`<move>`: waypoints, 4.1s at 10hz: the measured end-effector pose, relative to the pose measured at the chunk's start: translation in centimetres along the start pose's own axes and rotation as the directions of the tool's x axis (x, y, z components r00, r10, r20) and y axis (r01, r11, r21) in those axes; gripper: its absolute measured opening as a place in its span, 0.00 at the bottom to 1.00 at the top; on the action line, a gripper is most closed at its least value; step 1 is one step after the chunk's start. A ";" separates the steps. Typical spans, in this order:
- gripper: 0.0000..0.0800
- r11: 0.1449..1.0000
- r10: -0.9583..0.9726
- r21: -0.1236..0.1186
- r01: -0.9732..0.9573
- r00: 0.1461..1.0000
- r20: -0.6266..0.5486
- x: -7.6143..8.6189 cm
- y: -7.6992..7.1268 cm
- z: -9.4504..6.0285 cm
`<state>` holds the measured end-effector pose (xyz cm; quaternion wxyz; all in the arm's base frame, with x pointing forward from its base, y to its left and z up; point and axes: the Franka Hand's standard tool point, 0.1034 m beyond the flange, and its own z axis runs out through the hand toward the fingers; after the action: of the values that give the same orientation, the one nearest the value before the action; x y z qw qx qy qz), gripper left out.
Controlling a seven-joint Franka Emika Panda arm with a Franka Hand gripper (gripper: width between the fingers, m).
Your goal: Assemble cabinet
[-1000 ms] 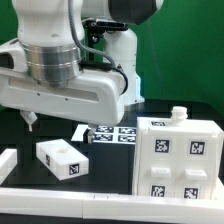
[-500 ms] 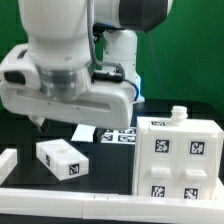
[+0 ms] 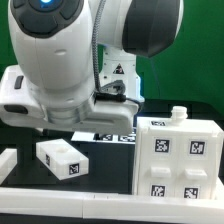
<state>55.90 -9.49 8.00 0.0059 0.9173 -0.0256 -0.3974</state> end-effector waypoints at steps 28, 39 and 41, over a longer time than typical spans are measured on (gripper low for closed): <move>0.70 0.994 0.094 0.028 -0.104 0.967 0.236 1.8 1.7 8.3; 0.70 0.990 0.110 0.105 -0.091 0.975 -0.195 -1.9 2.0 2.1; 0.71 0.995 0.038 0.096 -0.002 0.927 -0.374 -2.9 1.4 -1.3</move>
Offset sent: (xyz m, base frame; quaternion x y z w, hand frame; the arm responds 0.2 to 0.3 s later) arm -0.0039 0.0070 -0.0319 0.0031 0.0101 -0.0829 0.9965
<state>54.81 -10.71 11.09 -0.0283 0.9752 -0.0519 -0.2131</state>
